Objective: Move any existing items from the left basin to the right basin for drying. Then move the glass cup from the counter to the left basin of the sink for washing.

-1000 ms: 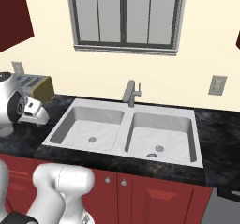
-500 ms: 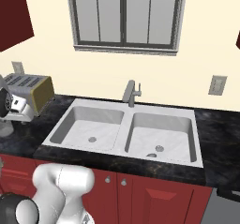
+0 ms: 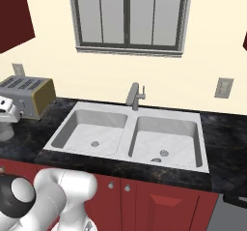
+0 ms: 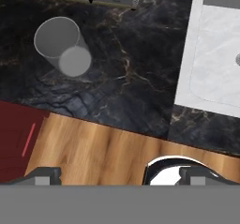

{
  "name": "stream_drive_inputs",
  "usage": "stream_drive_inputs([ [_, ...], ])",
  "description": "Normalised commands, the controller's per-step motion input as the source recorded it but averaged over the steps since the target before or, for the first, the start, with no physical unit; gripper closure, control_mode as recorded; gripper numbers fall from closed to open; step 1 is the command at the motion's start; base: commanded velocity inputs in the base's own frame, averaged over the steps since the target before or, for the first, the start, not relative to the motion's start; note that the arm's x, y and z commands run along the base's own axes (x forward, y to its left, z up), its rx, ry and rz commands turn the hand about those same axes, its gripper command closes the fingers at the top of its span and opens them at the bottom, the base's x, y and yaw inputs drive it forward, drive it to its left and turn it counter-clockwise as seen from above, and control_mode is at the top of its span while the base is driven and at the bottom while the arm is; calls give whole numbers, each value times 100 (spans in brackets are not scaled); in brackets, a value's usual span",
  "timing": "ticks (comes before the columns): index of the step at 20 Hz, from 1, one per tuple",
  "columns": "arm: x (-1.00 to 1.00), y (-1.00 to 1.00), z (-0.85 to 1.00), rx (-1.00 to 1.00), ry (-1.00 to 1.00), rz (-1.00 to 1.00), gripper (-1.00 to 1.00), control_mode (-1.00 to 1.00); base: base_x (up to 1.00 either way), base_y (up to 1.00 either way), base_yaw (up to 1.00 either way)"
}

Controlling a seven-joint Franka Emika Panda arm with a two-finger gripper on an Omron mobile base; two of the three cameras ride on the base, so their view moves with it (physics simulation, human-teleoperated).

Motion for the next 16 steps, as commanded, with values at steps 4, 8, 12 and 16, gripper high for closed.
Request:
stream_drive_inputs([
  [4,20,36,-8,0,2,2,-100,-100,0,0,0],
  [8,18,16,-19,0,0,0,-100,-100,0,0,0],
  [12,25,18,-16,0,0,0,-100,-100,0,0,0],
  [16,24,16,-17,0,1,0,-100,-100,0,0,0],
])
